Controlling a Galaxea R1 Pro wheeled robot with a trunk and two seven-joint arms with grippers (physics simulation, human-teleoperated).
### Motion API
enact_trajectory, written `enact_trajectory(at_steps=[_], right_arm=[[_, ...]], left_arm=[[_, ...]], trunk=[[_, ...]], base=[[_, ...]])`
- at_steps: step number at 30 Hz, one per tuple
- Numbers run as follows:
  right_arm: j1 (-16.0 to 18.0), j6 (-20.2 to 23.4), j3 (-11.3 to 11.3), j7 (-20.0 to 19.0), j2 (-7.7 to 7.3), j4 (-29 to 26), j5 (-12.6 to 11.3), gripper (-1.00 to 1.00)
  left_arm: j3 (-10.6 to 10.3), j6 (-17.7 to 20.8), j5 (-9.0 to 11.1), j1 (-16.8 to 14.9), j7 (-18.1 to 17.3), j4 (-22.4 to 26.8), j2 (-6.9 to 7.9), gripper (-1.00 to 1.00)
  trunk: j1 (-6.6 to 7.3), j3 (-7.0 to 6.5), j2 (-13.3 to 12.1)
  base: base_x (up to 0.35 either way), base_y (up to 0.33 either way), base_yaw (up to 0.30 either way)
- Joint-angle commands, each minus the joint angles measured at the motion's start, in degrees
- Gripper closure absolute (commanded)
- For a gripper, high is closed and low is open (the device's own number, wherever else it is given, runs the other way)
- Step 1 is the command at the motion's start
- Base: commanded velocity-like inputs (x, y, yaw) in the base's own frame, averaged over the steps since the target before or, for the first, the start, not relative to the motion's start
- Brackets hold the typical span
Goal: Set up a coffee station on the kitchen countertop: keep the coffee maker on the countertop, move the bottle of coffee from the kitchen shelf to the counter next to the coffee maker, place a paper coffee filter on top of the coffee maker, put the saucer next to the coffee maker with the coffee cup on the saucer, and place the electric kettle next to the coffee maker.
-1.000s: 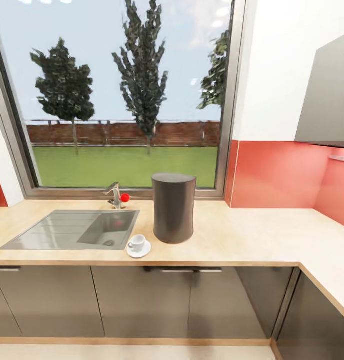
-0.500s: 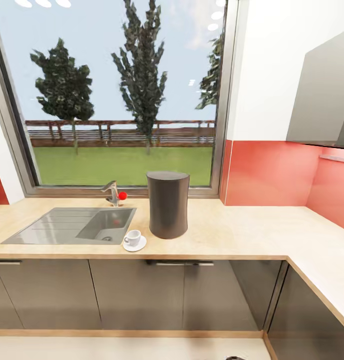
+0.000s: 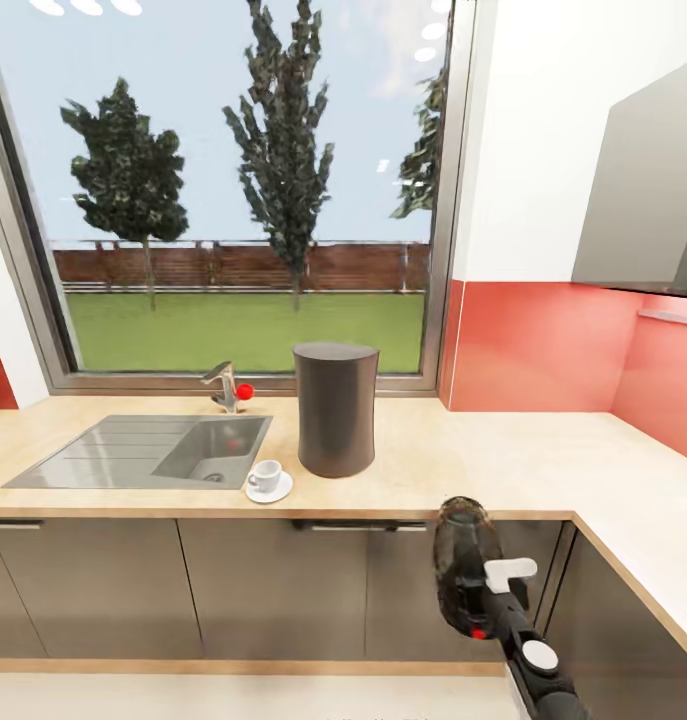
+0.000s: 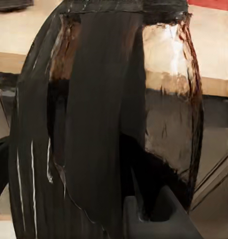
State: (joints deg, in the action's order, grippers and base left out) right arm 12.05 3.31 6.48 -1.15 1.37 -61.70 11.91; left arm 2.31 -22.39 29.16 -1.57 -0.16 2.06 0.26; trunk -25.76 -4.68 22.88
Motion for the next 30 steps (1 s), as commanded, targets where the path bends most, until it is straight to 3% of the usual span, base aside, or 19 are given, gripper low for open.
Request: enact_trajectory(at_steps=[1,8,11,12,13,16,17,19,21,26,29,30], right_arm=[[0.0,1.4,0.1,-0.2,0.08,-1.5,0.5,1.00],[0.1,18.3,0.0,-0.7,-0.38,-19.3,-6.2,1.00],[0.8,23.8,-0.1,-0.6,-0.35,-24.4,-7.2,1.00],[2.0,26.8,-0.2,-0.5,-0.20,-26.1,-7.4,1.00],[5.3,32.0,-0.2,-0.5,0.20,-27.3,-7.6,1.00],[9.9,38.1,-0.2,-0.4,0.39,-27.7,-7.8,1.00],[15.2,43.6,-0.2,-0.3,0.56,-27.8,-7.9,1.00],[17.5,45.5,-0.2,-0.2,0.63,-27.8,-7.9,1.00],[21.4,47.3,-0.2,0.8,2.32,-27.5,-7.9,1.00],[26.8,47.2,-0.2,1.6,3.40,-25.3,-8.0,1.00],[30.4,45.3,-0.2,1.7,3.42,-20.4,-8.0,1.00],[31.5,42.1,-0.2,1.7,3.38,-16.2,-7.7,1.00]], left_arm=[[0.2,-0.1,-0.1,0.0,0.0,0.0,0.00,-1.00],[0.3,-0.1,0.2,0.0,0.0,0.0,0.07,-1.00],[0.3,-0.1,0.2,0.0,0.0,0.0,0.08,-1.00],[0.3,-0.1,0.2,0.0,0.0,0.0,0.09,-1.00],[0.3,-0.1,0.2,0.0,0.0,0.0,0.09,-1.00],[0.4,-0.1,0.2,0.0,0.0,0.0,0.09,-1.00],[0.4,-0.1,0.3,0.0,0.0,0.0,0.09,-1.00],[0.4,-0.1,0.3,0.0,0.0,0.0,0.09,-1.00],[0.4,-0.1,0.0,0.0,0.0,0.1,0.16,-1.00],[0.0,-0.1,-0.6,0.0,0.0,0.1,0.21,-1.00],[-0.1,-0.1,-0.6,0.0,0.0,0.1,0.19,-1.00],[-0.1,-0.1,-0.6,0.0,0.0,0.1,0.18,-1.00]], trunk=[[-0.02,0.04,0.0],[-0.02,0.04,0.0],[-0.02,0.04,0.0],[-0.02,0.04,0.0],[-0.02,0.04,0.0],[-0.02,0.04,0.0],[-0.02,0.04,0.0],[-0.02,0.04,0.0],[-0.02,0.04,0.0],[-0.02,0.04,0.0],[-0.02,0.04,0.0],[-0.02,0.04,0.0]], base=[[0.000,0.000,0.000],[0.000,0.000,0.000],[0.000,0.000,0.000],[0.000,0.000,0.000],[0.000,0.000,0.000],[0.000,0.000,0.000],[0.000,0.000,0.000],[0.000,0.000,0.000],[0.000,0.000,0.000],[0.000,0.000,0.000],[0.000,0.000,0.000],[0.000,0.000,0.000]])
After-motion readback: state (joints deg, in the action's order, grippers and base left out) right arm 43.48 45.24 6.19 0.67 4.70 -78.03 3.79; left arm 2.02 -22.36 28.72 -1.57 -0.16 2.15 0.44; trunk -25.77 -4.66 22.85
